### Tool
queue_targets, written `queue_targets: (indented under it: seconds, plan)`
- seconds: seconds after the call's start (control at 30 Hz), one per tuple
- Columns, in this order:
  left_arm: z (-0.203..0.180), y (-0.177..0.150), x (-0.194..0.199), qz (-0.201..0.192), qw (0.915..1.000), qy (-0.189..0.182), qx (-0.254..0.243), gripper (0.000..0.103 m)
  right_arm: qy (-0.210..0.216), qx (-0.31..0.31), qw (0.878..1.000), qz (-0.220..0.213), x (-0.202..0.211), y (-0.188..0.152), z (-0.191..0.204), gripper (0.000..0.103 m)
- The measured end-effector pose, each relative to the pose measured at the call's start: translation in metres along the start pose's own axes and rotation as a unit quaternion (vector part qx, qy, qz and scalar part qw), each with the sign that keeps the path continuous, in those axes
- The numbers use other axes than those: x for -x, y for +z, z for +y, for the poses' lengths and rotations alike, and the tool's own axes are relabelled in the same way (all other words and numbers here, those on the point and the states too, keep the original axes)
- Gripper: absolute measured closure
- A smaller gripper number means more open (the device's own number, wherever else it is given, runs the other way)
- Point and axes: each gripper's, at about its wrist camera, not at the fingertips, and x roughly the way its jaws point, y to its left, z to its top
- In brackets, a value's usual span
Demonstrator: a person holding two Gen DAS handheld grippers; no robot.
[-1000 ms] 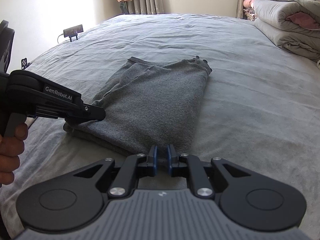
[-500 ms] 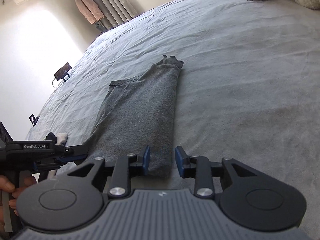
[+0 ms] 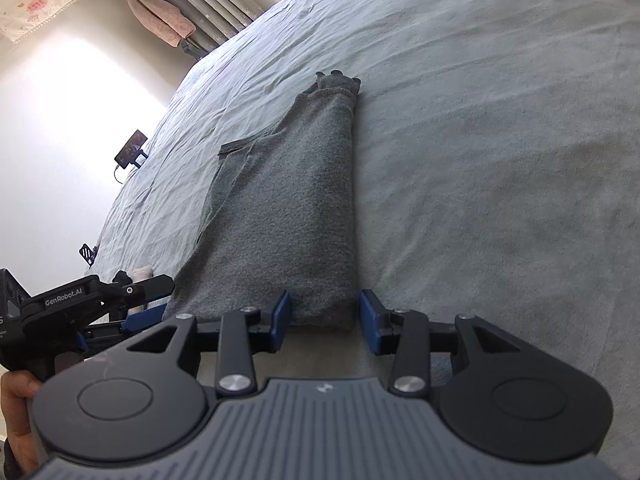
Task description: Fold clothes
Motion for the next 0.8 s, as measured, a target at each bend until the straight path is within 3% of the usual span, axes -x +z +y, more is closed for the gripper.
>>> queue_targets:
  seconds: [0.33, 0.43, 0.5, 0.67, 0.77, 0.8]
  plan:
    - [-0.003, -0.006, -0.010, 0.011, 0.9999, 0.006, -0.007, 0.040, -0.013, 0.031, 0.999, -0.014, -0.004, -0.006, 0.009, 0.058]
    - [-0.002, -0.007, -0.010, 0.010, 0.9999, 0.005, -0.005, 0.042, -0.054, 0.094, 0.994, -0.030, -0.004, -0.012, 0.026, 0.072]
    - [-0.003, -0.008, -0.010, 0.008, 0.9999, 0.003, -0.009, 0.042, -0.078, 0.153, 0.984, -0.046, -0.003, -0.018, 0.041, 0.075]
    - [-0.010, -0.015, -0.009, 0.007, 0.9998, -0.014, -0.015, 0.045, -0.121, 0.289, 0.946, -0.079, 0.011, -0.029, 0.071, 0.078]
    - [-0.018, -0.022, -0.009, 0.007, 0.9994, -0.019, -0.029, 0.057, -0.134, 0.329, 0.930, -0.091, 0.022, -0.028, 0.075, 0.082]
    - [-0.020, -0.025, -0.009, 0.007, 0.9993, -0.022, -0.031, 0.059, -0.144, 0.336, 0.926, -0.094, 0.023, -0.026, 0.074, 0.096]
